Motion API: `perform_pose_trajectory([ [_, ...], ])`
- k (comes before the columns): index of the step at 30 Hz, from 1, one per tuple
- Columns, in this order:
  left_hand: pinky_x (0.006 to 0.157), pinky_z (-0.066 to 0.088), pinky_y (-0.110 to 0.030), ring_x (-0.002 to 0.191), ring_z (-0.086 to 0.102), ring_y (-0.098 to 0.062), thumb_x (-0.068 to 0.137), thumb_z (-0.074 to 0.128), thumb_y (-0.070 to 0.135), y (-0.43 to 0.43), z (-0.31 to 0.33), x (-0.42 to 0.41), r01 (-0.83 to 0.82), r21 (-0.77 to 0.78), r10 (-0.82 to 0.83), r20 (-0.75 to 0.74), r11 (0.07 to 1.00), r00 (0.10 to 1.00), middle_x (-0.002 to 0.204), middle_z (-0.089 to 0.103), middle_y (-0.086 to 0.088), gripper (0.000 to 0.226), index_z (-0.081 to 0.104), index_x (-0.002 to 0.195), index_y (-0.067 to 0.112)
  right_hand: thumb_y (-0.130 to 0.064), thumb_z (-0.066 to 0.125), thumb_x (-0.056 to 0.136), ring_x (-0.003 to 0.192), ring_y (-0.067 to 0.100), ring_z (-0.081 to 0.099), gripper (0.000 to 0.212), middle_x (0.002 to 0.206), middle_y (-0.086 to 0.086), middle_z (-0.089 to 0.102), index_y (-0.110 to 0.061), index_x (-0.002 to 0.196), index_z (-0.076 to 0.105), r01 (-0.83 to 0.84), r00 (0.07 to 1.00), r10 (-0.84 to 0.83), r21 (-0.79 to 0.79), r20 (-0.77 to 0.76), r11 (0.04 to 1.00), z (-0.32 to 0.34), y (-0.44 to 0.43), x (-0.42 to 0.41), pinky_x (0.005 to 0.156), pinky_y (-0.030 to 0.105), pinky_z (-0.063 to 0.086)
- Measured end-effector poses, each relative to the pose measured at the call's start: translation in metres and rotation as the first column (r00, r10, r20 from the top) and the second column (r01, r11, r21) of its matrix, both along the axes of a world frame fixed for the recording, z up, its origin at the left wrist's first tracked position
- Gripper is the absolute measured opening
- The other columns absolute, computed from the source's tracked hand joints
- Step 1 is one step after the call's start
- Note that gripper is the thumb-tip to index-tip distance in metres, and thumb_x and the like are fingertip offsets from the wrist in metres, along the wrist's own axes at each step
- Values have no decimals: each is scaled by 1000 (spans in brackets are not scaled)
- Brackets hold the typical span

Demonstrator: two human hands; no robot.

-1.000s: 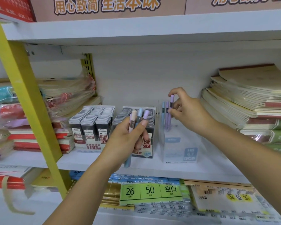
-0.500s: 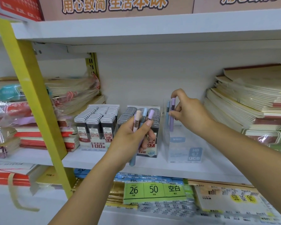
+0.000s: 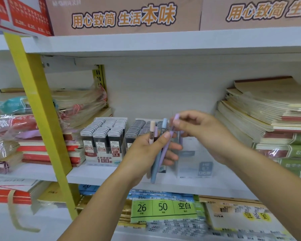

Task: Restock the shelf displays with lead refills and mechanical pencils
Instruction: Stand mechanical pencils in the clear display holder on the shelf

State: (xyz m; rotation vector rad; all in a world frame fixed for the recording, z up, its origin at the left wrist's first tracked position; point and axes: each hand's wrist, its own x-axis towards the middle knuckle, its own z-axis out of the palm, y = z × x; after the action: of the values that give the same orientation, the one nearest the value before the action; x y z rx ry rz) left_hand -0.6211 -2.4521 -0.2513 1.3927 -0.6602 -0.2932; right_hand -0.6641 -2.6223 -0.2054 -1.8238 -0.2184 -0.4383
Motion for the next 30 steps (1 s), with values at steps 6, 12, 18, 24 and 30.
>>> perform_pose_trajectory([
  [6, 48, 47, -28, 43, 46, -11, 103, 49, 38, 6, -6, 4, -131, 126, 123, 68, 983, 990, 62, 62, 3, 24, 68, 108, 24, -17, 54, 98, 75, 19, 72, 6, 81, 3, 74, -19, 94, 57, 162, 924, -215, 185, 315, 969, 24, -36, 5, 58, 23, 56],
  [12, 41, 24, -20, 44, 27, -9, 104, 45, 16, 7, -6, 7, 24, 24, -22, -104, 999, 994, 60, 43, 5, 18, 64, 106, 18, -19, 56, 96, 82, 10, 70, 16, 94, 0, 71, -34, 91, 55, 329, 936, -252, -349, 247, 878, 9, -47, 30, 75, 28, 58],
  [18, 45, 37, -22, 49, 38, -11, 104, 49, 19, 9, -9, 8, 14, 27, -13, -45, 1000, 999, 69, 60, 2, 16, 55, 111, 5, -19, 56, 96, 76, 6, 70, 10, 90, -1, 72, -27, 92, 58, 290, 956, -238, -418, 173, 861, -7, -42, 36, 80, 35, 59],
  [24, 49, 46, -24, 52, 47, -12, 106, 47, 20, 10, -11, 9, 3, 14, -3, 25, 1000, 1000, 80, 70, -4, 18, 58, 114, 10, -21, 56, 97, 79, 10, 69, 8, 89, -4, 70, -17, 101, 61, 322, 946, -257, -493, 197, 808, -5, -41, 35, 81, 42, 57],
  [30, 52, 51, -25, 53, 51, -12, 106, 47, 20, 11, -10, 9, 2, 26, -3, 32, 1000, 999, 84, 73, -4, 18, 58, 116, 11, -23, 53, 98, 79, 13, 67, 4, 87, -4, 70, -21, 101, 54, 354, 935, -261, -550, 242, 757, -10, -41, 40, 78, 42, 55],
])
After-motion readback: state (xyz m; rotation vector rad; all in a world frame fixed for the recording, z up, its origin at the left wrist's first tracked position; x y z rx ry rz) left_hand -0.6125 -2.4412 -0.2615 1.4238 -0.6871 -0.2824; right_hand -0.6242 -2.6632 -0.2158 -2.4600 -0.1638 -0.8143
